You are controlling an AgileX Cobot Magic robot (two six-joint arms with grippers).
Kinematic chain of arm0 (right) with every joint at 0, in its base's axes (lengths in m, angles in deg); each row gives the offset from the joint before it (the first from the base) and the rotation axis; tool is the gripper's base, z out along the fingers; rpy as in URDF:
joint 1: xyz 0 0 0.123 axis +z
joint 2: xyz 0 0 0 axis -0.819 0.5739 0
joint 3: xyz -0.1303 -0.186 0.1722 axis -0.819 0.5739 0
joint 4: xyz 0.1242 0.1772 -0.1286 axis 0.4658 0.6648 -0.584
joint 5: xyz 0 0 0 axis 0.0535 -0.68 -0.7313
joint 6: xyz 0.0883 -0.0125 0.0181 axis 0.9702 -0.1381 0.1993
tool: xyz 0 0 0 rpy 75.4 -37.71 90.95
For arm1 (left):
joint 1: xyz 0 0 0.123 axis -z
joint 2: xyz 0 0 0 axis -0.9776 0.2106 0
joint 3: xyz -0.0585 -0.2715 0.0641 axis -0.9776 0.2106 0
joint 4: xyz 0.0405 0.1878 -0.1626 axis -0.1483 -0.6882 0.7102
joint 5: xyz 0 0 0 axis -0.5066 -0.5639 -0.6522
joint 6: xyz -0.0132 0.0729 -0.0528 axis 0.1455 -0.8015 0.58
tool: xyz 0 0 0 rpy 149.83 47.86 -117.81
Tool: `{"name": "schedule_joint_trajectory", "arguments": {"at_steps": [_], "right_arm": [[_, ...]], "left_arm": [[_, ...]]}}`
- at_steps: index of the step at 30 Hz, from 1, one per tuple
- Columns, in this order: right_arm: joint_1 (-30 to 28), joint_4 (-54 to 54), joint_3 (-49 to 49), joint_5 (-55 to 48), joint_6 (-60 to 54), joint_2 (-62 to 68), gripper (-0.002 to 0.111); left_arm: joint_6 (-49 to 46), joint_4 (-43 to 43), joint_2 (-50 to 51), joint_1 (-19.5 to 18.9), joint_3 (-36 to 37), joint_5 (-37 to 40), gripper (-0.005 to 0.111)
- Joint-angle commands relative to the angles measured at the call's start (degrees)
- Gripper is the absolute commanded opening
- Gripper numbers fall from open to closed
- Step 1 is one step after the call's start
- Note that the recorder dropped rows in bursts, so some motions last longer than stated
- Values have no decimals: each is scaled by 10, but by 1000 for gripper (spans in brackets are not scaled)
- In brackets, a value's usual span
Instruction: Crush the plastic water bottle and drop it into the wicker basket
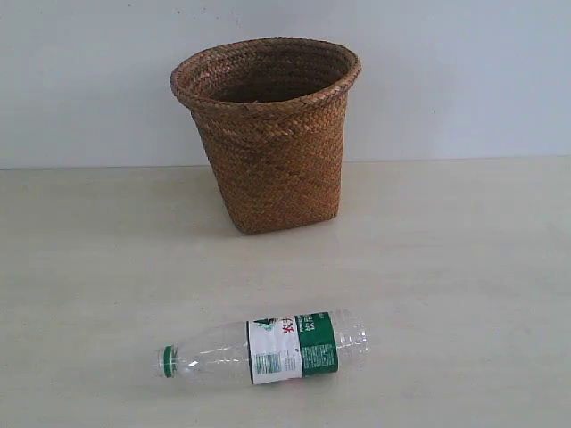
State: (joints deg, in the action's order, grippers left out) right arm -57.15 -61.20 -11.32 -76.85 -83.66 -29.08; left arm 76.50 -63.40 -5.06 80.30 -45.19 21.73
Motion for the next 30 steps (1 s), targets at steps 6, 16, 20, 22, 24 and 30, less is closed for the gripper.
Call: {"name": "schedule_joint_trajectory", "arguments": {"at_steps": [6,16,20,22,24,30], "right_arm": [[0,27,0,170,111,-3,0],[0,22,-150,129,86,108,0],[0,22,-212,126,77,188,0],[0,18,-239,126,77,226,0],[0,18,-269,116,76,265,0],[0,18,-340,110,50,366,0]], "left_arm": [[138,8,-2,-2,2,-140,4],[159,5,109,-2,-99,-178,4],[158,-4,208,-2,-172,-178,4],[158,-10,255,-2,-206,-174,4],[158,-13,304,-2,-243,-160,4],[158,-70,410,-2,-331,-113,4]]}}
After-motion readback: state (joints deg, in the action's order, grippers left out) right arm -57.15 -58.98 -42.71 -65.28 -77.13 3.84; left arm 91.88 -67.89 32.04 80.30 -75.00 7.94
